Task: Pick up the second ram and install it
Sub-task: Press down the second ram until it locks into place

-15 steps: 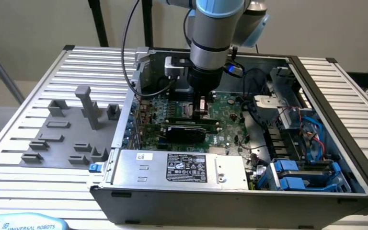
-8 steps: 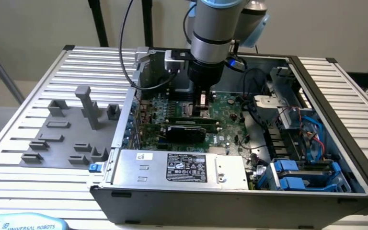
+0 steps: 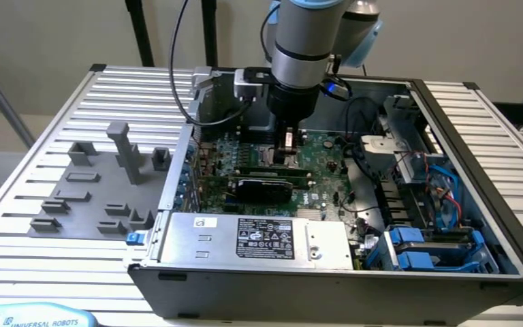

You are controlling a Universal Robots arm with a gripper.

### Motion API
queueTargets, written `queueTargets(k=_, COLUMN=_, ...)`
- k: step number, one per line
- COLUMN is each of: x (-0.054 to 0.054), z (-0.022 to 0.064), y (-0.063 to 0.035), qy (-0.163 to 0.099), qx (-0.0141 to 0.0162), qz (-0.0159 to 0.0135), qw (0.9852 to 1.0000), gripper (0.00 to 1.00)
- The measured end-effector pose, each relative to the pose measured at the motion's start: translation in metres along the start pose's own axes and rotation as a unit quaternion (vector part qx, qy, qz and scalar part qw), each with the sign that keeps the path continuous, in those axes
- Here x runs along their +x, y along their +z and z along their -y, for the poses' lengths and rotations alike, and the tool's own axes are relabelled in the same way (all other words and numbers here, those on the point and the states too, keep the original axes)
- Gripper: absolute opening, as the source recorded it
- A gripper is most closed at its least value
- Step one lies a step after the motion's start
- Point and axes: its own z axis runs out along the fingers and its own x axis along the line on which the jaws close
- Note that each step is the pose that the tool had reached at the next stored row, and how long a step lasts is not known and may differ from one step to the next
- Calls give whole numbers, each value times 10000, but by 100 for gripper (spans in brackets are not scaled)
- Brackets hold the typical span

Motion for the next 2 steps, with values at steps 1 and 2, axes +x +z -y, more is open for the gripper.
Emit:
queueTargets(k=1, x=0, z=0, y=0, qy=0, qx=0, qz=1, qw=10000, gripper=11)
queueTargets(k=2, x=0, z=0, y=0, qy=0, qx=0, qz=2, qw=10000, gripper=11)
